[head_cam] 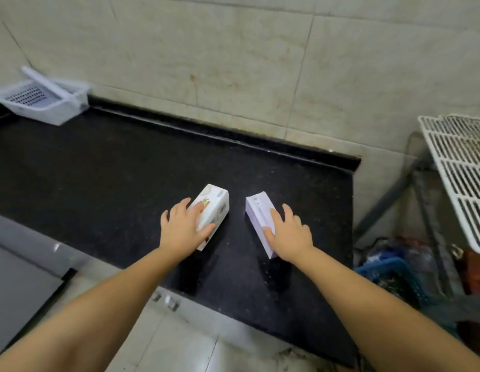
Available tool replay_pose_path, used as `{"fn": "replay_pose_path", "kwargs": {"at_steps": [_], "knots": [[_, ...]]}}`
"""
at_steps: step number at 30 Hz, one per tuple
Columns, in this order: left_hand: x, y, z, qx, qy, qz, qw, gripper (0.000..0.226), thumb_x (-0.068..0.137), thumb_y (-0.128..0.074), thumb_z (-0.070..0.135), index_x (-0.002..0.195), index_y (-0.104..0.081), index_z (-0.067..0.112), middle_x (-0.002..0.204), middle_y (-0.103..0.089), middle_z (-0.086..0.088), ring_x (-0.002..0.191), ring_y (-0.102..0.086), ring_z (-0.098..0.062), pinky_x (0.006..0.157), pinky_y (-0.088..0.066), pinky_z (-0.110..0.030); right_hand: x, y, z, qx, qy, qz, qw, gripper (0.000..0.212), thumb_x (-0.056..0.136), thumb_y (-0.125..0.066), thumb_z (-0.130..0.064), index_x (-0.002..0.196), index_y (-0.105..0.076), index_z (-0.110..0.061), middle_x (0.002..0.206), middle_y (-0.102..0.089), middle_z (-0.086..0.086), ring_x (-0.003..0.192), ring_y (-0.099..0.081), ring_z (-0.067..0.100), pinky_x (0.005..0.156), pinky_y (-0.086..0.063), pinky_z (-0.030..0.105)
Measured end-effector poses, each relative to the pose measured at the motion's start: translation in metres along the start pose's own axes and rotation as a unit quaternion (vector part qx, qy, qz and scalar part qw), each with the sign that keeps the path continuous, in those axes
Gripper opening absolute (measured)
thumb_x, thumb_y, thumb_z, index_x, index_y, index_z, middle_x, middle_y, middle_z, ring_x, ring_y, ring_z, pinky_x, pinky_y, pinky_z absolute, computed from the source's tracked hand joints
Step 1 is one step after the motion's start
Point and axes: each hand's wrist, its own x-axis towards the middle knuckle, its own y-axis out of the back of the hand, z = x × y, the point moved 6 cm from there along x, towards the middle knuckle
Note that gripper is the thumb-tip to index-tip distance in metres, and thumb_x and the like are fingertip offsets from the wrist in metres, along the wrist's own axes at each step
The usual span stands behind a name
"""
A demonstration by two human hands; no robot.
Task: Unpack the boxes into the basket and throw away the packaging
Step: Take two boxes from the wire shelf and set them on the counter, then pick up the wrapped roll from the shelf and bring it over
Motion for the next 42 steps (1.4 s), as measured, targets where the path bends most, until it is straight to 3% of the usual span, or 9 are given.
{"fn": "replay_pose_path", "kwargs": {"at_steps": [7,13,16,21,25,29,33,37,42], "knots": [[0.067,0.065,0.159,-0.074,-0.155,0.02,0.985,0.046,0.092,-0.048,0.043,0.128,-0.052,0.015,0.129,-0.055,-0.01,0.119,-0.05,-0.03,0.096,-0.042,-0.043,-0.01,0.149,0.076,0.02,-0.026,0.154,0.988,0.048,0.096,-0.037,-0.036,0.14,-0.035,-0.015,0.143,-0.04,0.013,0.125,-0.043,0.034,0.092,-0.042,0.047],[0.039,0.099,0.401,-0.206,-0.357,-0.006,0.911,0.026,0.093,-0.049,0.021,0.111,-0.062,0.008,0.106,-0.068,-0.014,0.1,-0.061,-0.03,0.083,-0.046,-0.036,-0.077,0.274,0.22,-0.013,-0.102,0.294,0.95,0.035,0.093,-0.04,-0.023,0.12,-0.057,-0.011,0.123,-0.057,0.014,0.11,-0.054,0.035,0.083,-0.047,0.043],[-0.004,0.1,0.505,-0.198,-0.457,-0.004,0.867,0.024,0.092,-0.048,0.019,0.105,-0.064,0.007,0.102,-0.066,-0.014,0.095,-0.06,-0.028,0.085,-0.049,-0.042,-0.115,0.299,0.304,-0.035,-0.18,0.29,0.939,0.036,0.092,-0.04,-0.022,0.123,-0.055,-0.012,0.126,-0.056,0.014,0.111,-0.053,0.035,0.087,-0.045,0.044],[-0.05,0.061,0.612,-0.082,-0.497,-0.083,0.86,0.031,0.093,-0.042,0.033,0.115,-0.058,0.018,0.109,-0.059,-0.008,0.101,-0.055,-0.024,0.086,-0.049,-0.043,-0.159,0.28,0.413,-0.111,-0.285,0.18,0.935,0.06,0.087,-0.053,-0.043,0.139,-0.032,-0.021,0.144,-0.036,0.014,0.13,-0.036,0.033,0.102,-0.033,0.053],[-0.054,0.016,0.637,-0.035,-0.455,-0.154,0.876,0.039,0.094,-0.039,0.042,0.124,-0.051,0.02,0.122,-0.051,-0.009,0.111,-0.048,-0.027,0.092,-0.044,-0.045,-0.175,0.258,0.467,-0.172,-0.305,0.114,0.93,0.088,0.081,-0.056,-0.057,0.148,-0.004,-0.03,0.157,-0.012,0.011,0.142,-0.016,0.033,0.109,-0.018,0.061],[-0.05,-0.001,0.632,-0.033,-0.449,-0.096,0.888,0.04,0.095,-0.031,0.041,0.126,-0.05,0.024,0.128,-0.047,-0.007,0.118,-0.043,-0.026,0.096,-0.036,-0.044,-0.182,0.258,0.508,-0.143,-0.326,0.091,0.93,0.096,0.077,-0.056,-0.064,0.148,0.0,-0.031,0.155,-0.019,0.014,0.139,-0.025,0.038,0.109,-0.024,0.055],[-0.049,-0.004,0.631,-0.032,-0.452,-0.095,0.886,0.04,0.096,-0.03,0.041,0.127,-0.049,0.025,0.129,-0.047,-0.005,0.119,-0.043,-0.025,0.097,-0.036,-0.042,-0.181,0.267,0.533,0.033,-0.316,0.11,0.942,0.097,0.073,-0.057,-0.066,0.147,-0.014,-0.02,0.149,-0.038,0.011,0.133,-0.04,0.033,0.105,-0.036,0.044],[-0.051,-0.003,0.63,-0.029,-0.452,-0.099,0.886,0.041,0.097,-0.03,0.04,0.129,-0.048,0.025,0.131,-0.046,-0.006,0.12,-0.043,-0.024,0.099,-0.036,-0.042,-0.179,0.271,0.55,0.073,-0.339,0.088,0.934,0.088,0.076,-0.065,-0.054,0.142,-0.028,-0.007,0.143,-0.044,0.016,0.121,-0.049,0.033,0.095,-0.041,0.037],[-0.051,-0.001,0.63,-0.032,-0.459,-0.103,0.882,0.041,0.097,-0.029,0.039,0.13,-0.048,0.024,0.131,-0.046,-0.006,0.12,-0.042,-0.024,0.1,-0.036,-0.042,-0.177,0.271,0.546,0.042,-0.342,0.044,0.938,0.057,0.075,-0.066,-0.055,0.105,-0.058,-0.007,0.096,-0.06,0.009,0.08,-0.053,0.024,0.07,-0.039,0.029]]}}
